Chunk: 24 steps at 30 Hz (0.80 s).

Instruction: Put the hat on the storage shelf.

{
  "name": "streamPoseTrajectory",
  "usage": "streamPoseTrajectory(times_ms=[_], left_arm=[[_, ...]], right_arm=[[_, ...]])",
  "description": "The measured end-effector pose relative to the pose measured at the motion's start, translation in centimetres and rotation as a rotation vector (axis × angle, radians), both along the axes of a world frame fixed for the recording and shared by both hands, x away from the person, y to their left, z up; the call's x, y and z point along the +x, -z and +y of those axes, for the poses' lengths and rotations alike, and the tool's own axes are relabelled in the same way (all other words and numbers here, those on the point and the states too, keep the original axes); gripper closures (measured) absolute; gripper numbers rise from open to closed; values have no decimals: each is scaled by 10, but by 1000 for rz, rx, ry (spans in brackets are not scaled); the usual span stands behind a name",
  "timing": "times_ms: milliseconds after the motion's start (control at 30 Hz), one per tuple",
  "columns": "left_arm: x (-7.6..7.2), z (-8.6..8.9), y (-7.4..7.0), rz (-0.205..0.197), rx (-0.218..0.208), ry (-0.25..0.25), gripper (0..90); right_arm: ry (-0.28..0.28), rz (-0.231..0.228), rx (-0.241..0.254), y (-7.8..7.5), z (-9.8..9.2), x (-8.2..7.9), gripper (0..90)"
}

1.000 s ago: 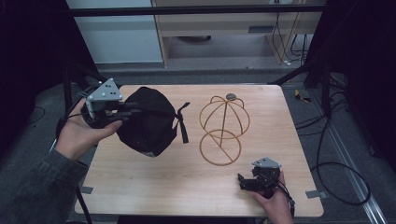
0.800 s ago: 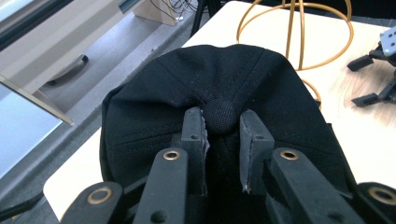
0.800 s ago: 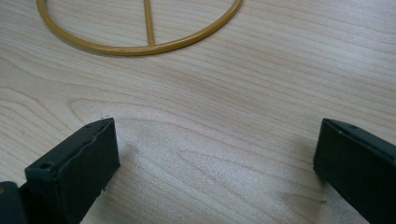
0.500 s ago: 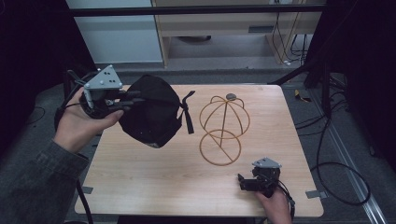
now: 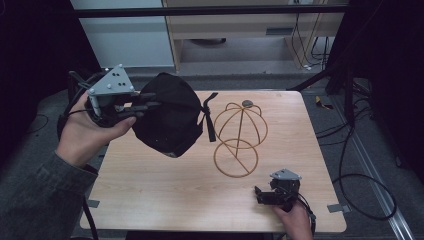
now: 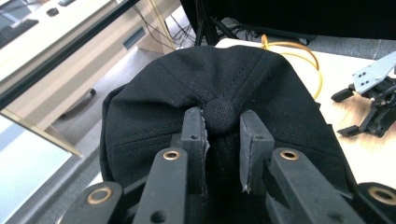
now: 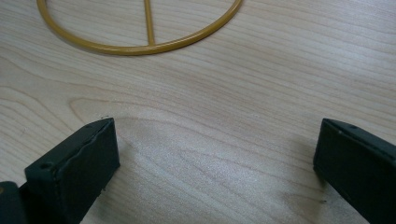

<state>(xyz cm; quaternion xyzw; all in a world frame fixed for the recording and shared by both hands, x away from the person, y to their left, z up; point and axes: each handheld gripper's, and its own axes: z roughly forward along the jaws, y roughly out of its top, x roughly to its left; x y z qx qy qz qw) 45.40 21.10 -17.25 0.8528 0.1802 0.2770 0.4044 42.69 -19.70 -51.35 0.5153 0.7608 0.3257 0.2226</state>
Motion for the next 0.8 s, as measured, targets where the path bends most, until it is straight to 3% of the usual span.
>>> streamPoseTrajectory(times_ms=[367, 800], left_arm=[[-4, -16, -3, -26, -13, 33, 745], [0, -46, -6, -17, -27, 83, 744]], right_arm=[[0, 0, 0, 0, 0, 0, 4], [1, 2, 2, 0, 0, 0, 4]])
